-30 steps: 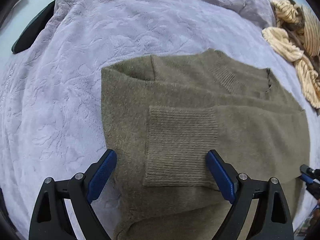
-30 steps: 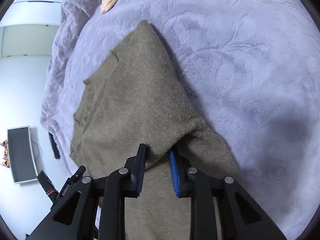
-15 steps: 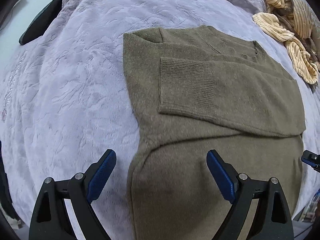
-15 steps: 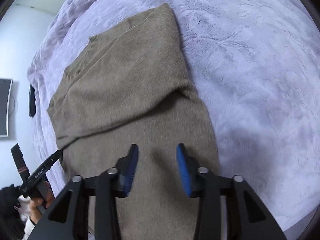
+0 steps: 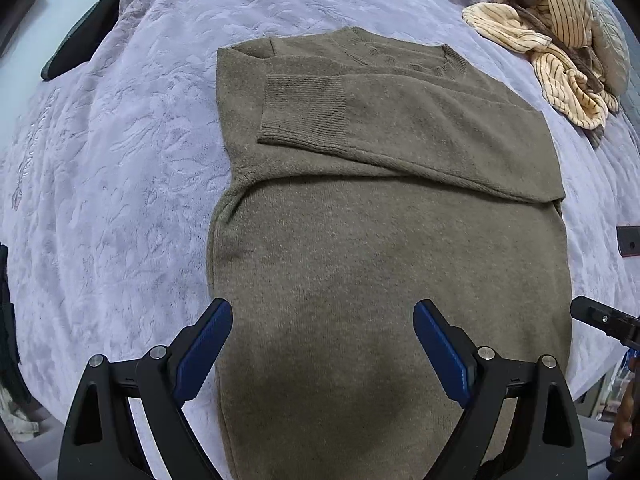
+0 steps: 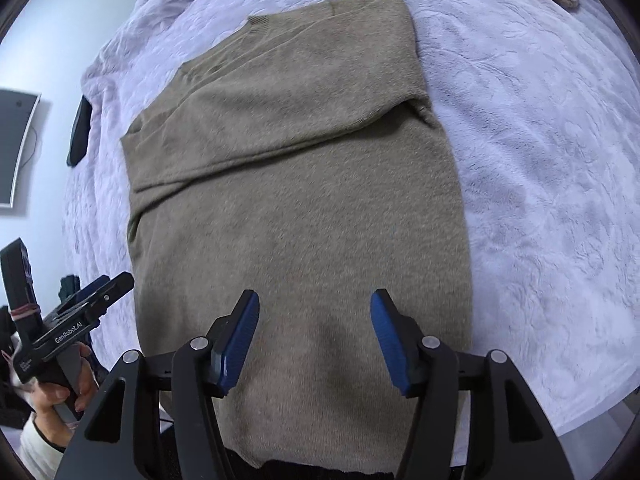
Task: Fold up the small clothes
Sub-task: 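Move both tools to the sweater hem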
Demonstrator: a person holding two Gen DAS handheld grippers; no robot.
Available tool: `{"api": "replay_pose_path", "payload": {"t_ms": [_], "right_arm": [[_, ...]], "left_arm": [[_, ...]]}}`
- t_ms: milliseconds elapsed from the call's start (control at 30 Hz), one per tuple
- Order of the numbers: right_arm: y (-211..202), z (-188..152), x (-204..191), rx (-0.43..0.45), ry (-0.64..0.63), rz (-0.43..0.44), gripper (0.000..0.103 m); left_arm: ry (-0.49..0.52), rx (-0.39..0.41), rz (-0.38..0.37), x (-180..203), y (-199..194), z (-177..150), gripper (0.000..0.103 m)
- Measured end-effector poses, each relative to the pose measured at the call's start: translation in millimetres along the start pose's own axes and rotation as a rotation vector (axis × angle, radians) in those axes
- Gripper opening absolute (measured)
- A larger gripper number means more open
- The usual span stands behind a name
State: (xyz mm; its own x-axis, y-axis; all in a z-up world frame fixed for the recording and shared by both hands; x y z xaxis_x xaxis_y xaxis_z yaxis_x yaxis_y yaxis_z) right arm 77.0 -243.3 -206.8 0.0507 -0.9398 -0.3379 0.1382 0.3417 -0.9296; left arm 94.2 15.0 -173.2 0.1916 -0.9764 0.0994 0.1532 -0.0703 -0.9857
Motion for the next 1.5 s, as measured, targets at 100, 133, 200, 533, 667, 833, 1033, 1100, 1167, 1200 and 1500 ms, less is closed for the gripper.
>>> {"api": "replay_pose_path", "payload": {"t_ms": [100, 133, 200, 533, 667, 833, 1033, 1100, 1167, 1200, 1500], "right_arm": [[-7.0, -8.5, -0.9, -0.008, -0.023, -0.003, 0.067], [-8.7, -10.5, -1.0, -0.01, -0.026, -0.003, 0.067], [-12.4, -16.4, 2.1, -0.02, -0.031, -0.002, 0.067], [-22.2, -33.7, 8.9, -0.062, -0.074, 0.054, 0.068], [-20.6, -36.2, 10.2, -0.086, -0.121, 0.08, 0.069], [-21.7, -35.9, 17.3, -0.096, -0.132, 0.101, 0.069], [-20.6, -45.0, 20.9, -0.085, -0.092, 0.118, 0.069], [-18.1, -52.2, 21.0, -0.087, -0.07, 0.122, 0.069], [-14.1, -61.0, 20.6, -0.095, -0.049, 0.12, 0.069], [-11.6, -66.4, 20.5, -0.101, -0.036, 0.118, 0.069], [7.8, -120.9, 14.3, -0.149, 0.049, 0.069, 0.069]], "left_arm": [[0.004, -0.003, 0.008, 5.8, -6.4, -11.8, 0.092], [0.002, -0.004, 0.012, 6.1, -8.0, -14.2, 0.092], [-0.008, -0.005, 0.019, 7.5, -10.7, -17.3, 0.092], [-0.117, 0.026, 0.06, 14.3, -33.6, -40.5, 0.092], [-0.177, 0.038, 0.061, 20.1, -43.8, -53.2, 0.092], [-0.213, 0.015, 0.076, 17.6, -47.7, -72.0, 0.092], [-0.221, -0.002, 0.104, -1.9, -48.1, -81.7, 0.092], [-0.225, -0.008, 0.107, -12.1, -46.6, -84.6, 0.092], [-0.225, -0.014, 0.105, -22.6, -43.2, -88.6, 0.092], [-0.224, -0.017, 0.096, -26.9, -41.2, -91.1, 0.092], [-0.213, -0.109, 0.006, -73.4, -8.3, -131.1, 0.092]]}}
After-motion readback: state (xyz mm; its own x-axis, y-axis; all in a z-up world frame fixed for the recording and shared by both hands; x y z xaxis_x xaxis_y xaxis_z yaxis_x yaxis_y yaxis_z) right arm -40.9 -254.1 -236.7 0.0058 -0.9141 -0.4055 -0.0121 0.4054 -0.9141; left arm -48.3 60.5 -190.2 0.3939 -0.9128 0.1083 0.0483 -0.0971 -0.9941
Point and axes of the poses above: each gripper's, at about its wrist camera, not at the fingertips, and y roughly the way its jaws point, x to its right, z to its top, the point moved 9 cm from there along y, roughly the way its jaws point, and after that the axes turned 15 degrees about -y, right-handed, at the moved point
